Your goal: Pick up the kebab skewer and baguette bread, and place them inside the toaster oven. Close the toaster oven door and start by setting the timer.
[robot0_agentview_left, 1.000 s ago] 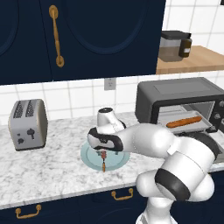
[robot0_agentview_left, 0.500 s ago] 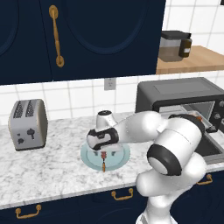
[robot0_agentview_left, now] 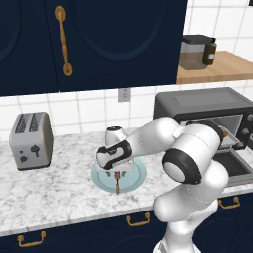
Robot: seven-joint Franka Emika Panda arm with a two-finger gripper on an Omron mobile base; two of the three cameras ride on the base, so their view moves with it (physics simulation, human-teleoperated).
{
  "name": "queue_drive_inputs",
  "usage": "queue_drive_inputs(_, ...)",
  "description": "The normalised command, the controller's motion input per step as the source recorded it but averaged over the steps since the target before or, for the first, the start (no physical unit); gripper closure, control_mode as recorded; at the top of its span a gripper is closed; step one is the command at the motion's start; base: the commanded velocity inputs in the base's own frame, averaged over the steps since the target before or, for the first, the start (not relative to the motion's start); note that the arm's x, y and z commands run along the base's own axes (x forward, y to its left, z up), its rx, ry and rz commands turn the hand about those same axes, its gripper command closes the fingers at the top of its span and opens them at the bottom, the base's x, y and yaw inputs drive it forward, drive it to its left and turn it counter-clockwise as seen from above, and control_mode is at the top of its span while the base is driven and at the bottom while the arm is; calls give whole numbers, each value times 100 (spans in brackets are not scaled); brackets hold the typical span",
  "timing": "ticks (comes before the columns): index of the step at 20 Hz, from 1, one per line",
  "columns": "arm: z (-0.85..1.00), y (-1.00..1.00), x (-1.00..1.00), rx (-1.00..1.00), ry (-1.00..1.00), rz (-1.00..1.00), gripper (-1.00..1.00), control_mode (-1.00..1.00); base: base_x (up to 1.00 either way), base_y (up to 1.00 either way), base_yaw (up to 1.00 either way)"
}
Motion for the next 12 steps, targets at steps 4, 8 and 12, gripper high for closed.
queue_drive_inputs(4, 5, -5, 0, 0, 1, 0, 100, -100, 0, 0, 0)
queue_drive_inputs(8, 58, -31, -6, 1, 0, -3, 100, -100, 0, 0, 0)
queue_drive_inputs(12, 48, -59, -34, 0, 0, -10, 100, -100, 0, 0, 0)
